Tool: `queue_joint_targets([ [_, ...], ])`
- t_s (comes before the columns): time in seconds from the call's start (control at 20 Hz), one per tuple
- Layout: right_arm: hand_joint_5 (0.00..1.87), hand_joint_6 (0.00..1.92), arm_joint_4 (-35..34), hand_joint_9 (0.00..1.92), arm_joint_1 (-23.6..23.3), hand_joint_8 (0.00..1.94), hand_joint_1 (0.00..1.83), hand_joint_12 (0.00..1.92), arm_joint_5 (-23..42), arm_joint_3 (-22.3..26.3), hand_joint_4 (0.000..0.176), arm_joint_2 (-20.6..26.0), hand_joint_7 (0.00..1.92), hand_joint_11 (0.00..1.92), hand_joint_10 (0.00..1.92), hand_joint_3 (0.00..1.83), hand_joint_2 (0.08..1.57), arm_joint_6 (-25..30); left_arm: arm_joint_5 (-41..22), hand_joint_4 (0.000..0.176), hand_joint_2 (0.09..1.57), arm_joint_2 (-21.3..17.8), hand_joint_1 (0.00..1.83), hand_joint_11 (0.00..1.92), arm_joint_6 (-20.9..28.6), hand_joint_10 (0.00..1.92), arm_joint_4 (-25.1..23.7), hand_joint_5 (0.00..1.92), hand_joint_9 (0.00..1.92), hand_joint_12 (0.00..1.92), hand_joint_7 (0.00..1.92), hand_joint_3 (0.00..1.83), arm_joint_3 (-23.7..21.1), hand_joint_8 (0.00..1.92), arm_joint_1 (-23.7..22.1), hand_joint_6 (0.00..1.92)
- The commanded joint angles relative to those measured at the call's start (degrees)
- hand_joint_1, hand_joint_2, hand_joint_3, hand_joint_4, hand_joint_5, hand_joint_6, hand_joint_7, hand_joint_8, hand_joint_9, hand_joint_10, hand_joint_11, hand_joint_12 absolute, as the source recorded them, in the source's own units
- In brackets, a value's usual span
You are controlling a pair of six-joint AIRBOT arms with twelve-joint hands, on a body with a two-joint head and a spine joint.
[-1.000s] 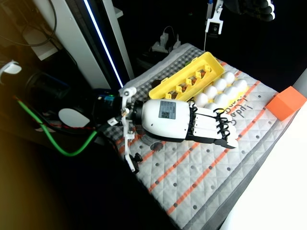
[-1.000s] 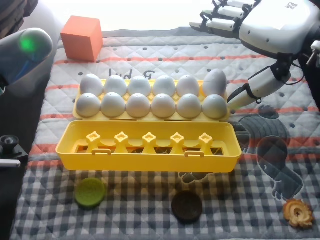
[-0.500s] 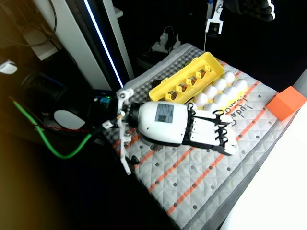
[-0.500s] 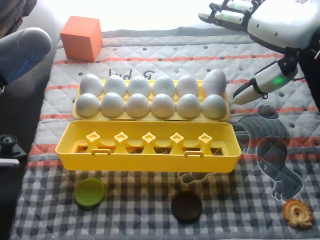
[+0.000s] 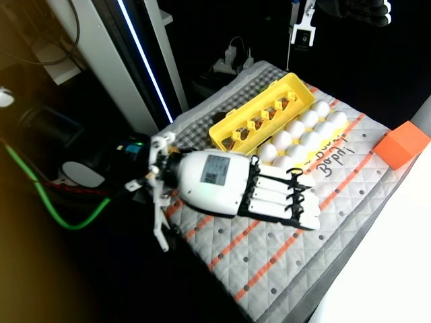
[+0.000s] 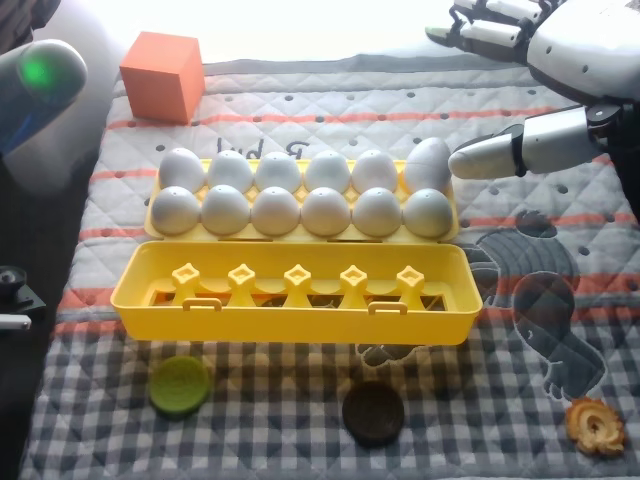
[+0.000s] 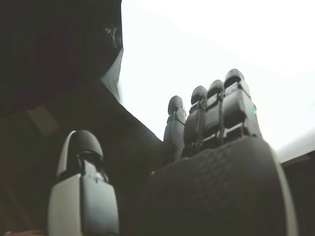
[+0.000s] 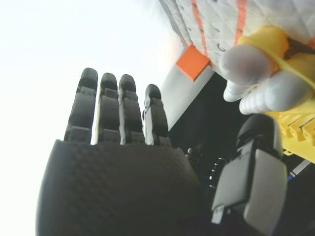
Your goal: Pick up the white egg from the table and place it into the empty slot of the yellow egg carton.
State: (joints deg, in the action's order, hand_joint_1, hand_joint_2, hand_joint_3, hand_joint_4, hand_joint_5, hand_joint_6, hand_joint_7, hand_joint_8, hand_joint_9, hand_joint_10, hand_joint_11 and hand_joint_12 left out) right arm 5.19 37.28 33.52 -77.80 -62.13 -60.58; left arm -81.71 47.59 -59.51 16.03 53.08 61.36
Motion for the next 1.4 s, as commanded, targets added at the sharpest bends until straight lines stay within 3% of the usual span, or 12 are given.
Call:
queue_joint_targets([
  [0.0,0.1,0.0,-1.0,0.0,-0.5,0.0,0.0,0.04,6.7,0.2,0.118,0.2,0.06,0.01,0.0,0.0,0.79,-0.1,-6.5,0.097,0.95,-0.5,0.39,0.0,0.6,0.01,-0.2,0.21,0.02,0.0,0.1,0.0,0.0,0.01,-0.5,0.01],
  [0.05,0.1,0.0,-1.0,0.01,-0.2,0.0,0.0,0.05,6.7,0.3,0.129,0.4,0.06,0.02,0.0,0.0,0.77,-0.1,-6.3,0.091,0.96,-0.6,0.39,0.0,0.6,0.0,-0.2,0.21,0.02,0.0,0.1,0.01,0.0,0.0,-0.5,0.0],
  [0.1,0.1,0.0,-1.1,0.02,0.1,0.0,0.0,0.06,6.7,0.3,0.162,0.5,0.07,0.03,0.0,0.0,0.72,-0.1,-6.3,0.098,0.95,-0.7,0.37,0.0,0.6,0.01,-0.2,0.21,0.02,0.0,0.1,0.0,0.0,0.0,-0.4,0.0],
  [0.25,0.13,0.01,-2.5,0.03,2.1,0.01,0.0,0.06,8.3,1.4,0.117,1.8,0.1,0.03,0.01,0.01,0.75,1.0,-6.3,0.094,0.96,-1.1,0.25,0.0,0.6,0.01,0.1,0.22,0.03,0.0,0.12,0.01,0.1,0.01,-0.3,0.01],
  [0.35,0.13,0.0,-2.5,0.01,3.8,0.0,0.0,0.0,10.3,1.7,0.13,2.5,0.09,0.0,0.0,0.0,0.75,4.1,-6.2,0.099,0.96,-1.2,0.1,0.0,0.6,0.0,0.2,0.23,0.02,0.0,0.12,0.0,0.1,0.01,-0.2,0.01],
  [0.4,0.11,0.0,-2.5,0.0,4.9,0.0,0.0,0.0,11.7,1.7,0.12,2.8,0.08,0.0,0.0,0.01,0.78,6.3,-6.2,0.089,0.97,-1.2,0.02,0.0,0.6,0.01,0.3,0.24,0.04,0.0,0.13,0.01,0.1,0.01,-0.1,0.01],
  [0.6,0.17,0.0,-3.8,0.06,9.3,0.0,0.0,0.01,17.6,2.8,0.057,4.7,0.14,0.02,0.01,0.01,0.85,12.0,-6.1,0.088,0.96,-1.2,0.0,0.0,0.6,0.0,0.4,0.24,0.01,0.0,0.13,0.0,0.1,0.0,0.2,0.0],
  [0.8,0.17,0.0,-5.6,0.05,13.4,0.0,0.0,0.01,24.3,6.7,0.06,7.5,0.14,0.02,0.0,0.02,0.87,12.2,-6.1,0.088,0.94,-1.8,0.0,0.0,0.6,0.0,0.5,0.23,0.0,0.0,0.11,0.0,-0.2,0.0,0.5,0.0],
  [0.85,0.18,0.01,-6.1,0.04,14.7,0.0,0.0,0.0,26.7,7.6,0.079,8.2,0.14,0.0,0.0,0.01,0.85,12.7,-6.1,0.087,0.94,-1.8,0.0,0.0,0.6,0.0,0.5,0.24,0.0,0.0,0.11,0.0,-0.2,0.0,0.6,0.0],
  [0.95,0.18,0.0,-6.5,0.05,17.4,0.0,0.0,0.01,31.6,8.4,0.042,9.1,0.15,0.02,0.0,0.01,0.87,16.3,-6.4,0.094,0.94,-1.8,0.0,0.0,0.6,0.0,0.5,0.24,0.0,0.0,0.11,0.0,-0.3,0.0,0.6,0.0],
  [1.15,0.16,0.0,-10.3,0.0,24.1,0.0,0.0,0.0,39.5,6.3,0.08,9.1,0.09,0.0,0.0,0.0,0.82,26.4,-6.7,0.119,0.91,-1.8,0.0,0.0,0.5,0.0,0.6,0.23,0.0,0.0,0.07,0.0,-0.3,0.0,0.6,0.0],
  [1.35,0.17,0.0,-11.4,0.0,25.9,0.01,0.0,0.0,41.4,6.0,0.044,8.8,0.11,0.0,0.0,0.02,0.87,27.4,-6.8,0.1,0.89,-1.8,0.0,0.0,0.5,0.0,0.7,0.23,0.0,0.0,0.05,0.0,-0.4,0.0,0.8,0.0],
])
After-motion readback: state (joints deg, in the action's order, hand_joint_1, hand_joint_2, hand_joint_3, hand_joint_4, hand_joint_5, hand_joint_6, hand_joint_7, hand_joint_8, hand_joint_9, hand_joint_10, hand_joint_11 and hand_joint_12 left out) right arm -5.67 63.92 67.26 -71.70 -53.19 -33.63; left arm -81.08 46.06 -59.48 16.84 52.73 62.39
